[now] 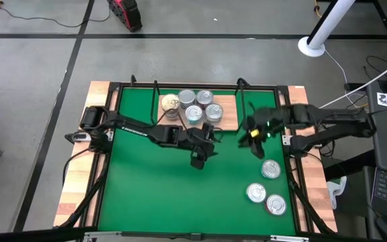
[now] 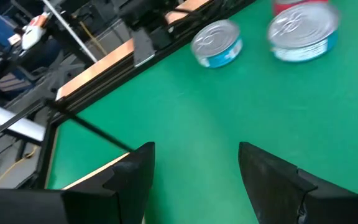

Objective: Stack canned seafood by type on shelf
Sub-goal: Stack the yellow blue tuna can on top of the other yellow blue tuna cans on the shelf

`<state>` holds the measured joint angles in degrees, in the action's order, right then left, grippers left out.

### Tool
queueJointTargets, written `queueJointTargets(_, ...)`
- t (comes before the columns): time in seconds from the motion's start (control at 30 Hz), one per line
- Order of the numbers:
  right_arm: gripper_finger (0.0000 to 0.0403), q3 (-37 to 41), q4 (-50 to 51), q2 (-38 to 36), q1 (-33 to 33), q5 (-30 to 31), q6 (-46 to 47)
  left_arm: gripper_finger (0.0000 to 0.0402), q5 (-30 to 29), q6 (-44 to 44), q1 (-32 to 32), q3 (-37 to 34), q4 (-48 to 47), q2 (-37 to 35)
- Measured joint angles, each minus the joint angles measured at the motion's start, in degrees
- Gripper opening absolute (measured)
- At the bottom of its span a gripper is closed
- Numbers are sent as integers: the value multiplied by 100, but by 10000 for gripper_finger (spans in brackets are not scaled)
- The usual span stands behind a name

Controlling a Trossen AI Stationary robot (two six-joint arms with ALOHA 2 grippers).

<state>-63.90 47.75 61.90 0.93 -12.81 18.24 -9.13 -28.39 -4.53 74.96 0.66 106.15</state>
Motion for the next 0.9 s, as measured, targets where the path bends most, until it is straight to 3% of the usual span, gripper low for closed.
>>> queueJointTargets(0.3, 99, 378, 157, 192, 2179, 178, 2505, 227, -4, 541, -384, 0, -4, 0)
queueJointTargets(0.47, 99, 494, 176, 543, 3181, 226, 3450, 227, -4, 556, -538, 0, -16, 0)
queueJointTargets(0.73, 106, 496, 133, 1267, 3891, 227, 4495, 227, -7, 646, -641, 0, -16, 0)
queueJointTargets(0.9, 159, 496, 172, 1765, 3934, 163, 5045, 227, -9, 703, -636, 0, -19, 0)
